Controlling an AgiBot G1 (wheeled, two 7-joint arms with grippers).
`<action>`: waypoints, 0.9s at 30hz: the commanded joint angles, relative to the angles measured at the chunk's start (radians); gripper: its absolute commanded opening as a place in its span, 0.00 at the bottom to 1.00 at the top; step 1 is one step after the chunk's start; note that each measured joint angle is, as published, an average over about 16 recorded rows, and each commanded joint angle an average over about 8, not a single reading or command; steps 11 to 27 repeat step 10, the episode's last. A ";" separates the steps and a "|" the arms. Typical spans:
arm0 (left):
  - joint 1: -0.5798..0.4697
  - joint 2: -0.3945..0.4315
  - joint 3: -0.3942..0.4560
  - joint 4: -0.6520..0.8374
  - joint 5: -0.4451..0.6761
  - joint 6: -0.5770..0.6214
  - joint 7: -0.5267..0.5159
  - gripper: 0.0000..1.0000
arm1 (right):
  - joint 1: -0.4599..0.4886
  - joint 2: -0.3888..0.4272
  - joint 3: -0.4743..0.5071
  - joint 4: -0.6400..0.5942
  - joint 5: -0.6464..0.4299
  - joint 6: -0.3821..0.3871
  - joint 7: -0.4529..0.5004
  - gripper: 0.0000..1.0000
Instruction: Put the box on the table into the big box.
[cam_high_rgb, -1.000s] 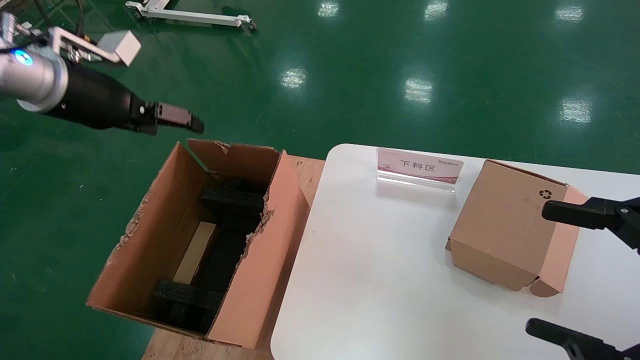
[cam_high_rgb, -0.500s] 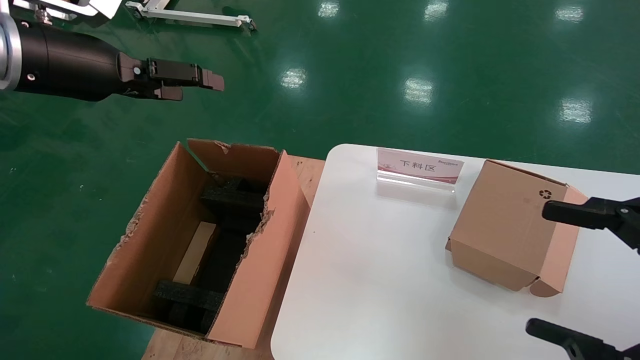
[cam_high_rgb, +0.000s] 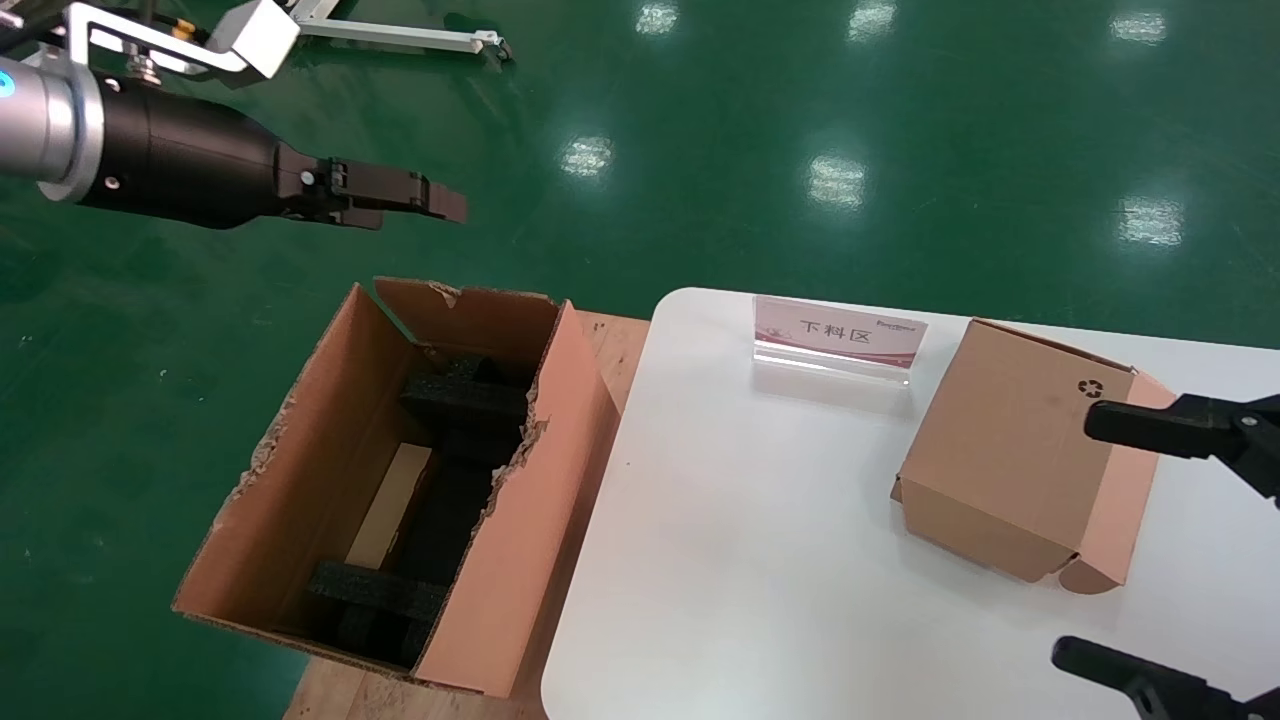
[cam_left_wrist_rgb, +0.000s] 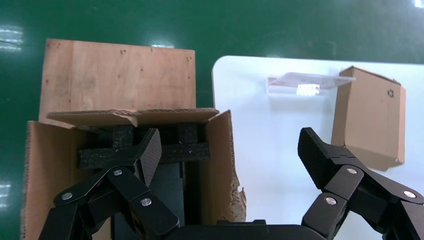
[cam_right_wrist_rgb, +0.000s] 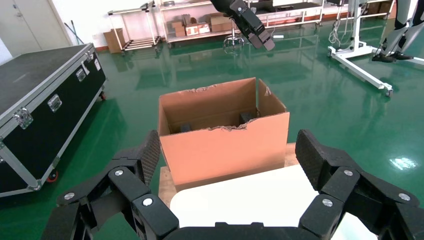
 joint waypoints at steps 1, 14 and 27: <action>0.013 0.004 -0.012 -0.001 -0.001 0.004 0.010 1.00 | 0.000 0.000 0.000 0.000 0.000 0.000 0.000 1.00; 0.091 0.017 -0.091 -0.012 -0.023 0.027 0.082 1.00 | 0.000 0.000 0.000 0.000 0.000 0.000 0.000 1.00; 0.091 0.017 -0.091 -0.012 -0.023 0.027 0.082 1.00 | 0.000 0.000 0.000 0.000 0.000 0.000 0.000 1.00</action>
